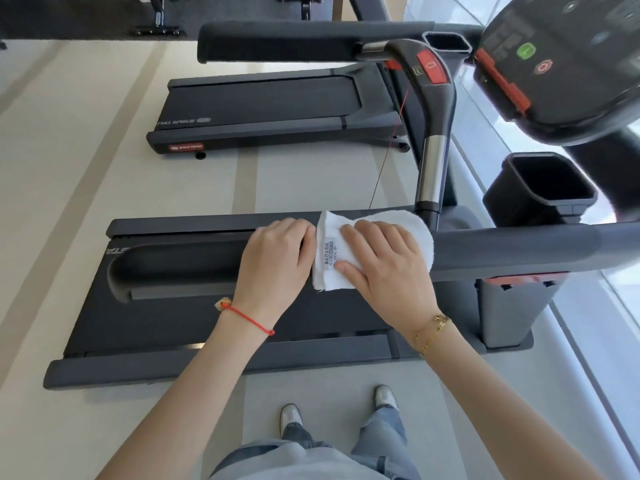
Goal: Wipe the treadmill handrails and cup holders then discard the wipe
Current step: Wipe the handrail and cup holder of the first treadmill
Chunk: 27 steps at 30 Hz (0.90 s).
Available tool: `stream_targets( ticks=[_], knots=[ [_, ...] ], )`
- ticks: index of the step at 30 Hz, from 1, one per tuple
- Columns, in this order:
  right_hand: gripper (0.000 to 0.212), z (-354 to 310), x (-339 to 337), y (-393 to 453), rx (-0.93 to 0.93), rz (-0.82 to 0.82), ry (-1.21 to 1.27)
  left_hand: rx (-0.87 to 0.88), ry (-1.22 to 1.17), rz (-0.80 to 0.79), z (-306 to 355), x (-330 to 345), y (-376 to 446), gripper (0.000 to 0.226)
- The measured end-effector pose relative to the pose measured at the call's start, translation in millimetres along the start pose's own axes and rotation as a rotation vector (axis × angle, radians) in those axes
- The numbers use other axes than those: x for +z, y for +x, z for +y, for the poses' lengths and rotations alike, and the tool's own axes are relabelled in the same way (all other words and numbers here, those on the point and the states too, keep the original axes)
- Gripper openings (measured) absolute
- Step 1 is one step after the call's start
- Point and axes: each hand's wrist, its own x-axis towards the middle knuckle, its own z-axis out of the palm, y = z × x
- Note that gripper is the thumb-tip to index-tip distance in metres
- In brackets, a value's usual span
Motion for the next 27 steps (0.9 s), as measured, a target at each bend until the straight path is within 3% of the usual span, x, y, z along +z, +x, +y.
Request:
stream_targets(
  ticks=[12,21,27],
  knots=[
    [0.046,144,-20,-60,0.043,0.037,-0.043,0.039,-0.100,-0.048,121,73,38,0.026],
    [0.055,247,-36,-112,0.068,0.031,-0.023,0.041,-0.088,0.034,193,114,48,0.017],
    [0.033,277,-36,-120,0.036,0.172,0.182,-0.025,-0.086,-0.002,231,132,63,0.020]
  ],
)
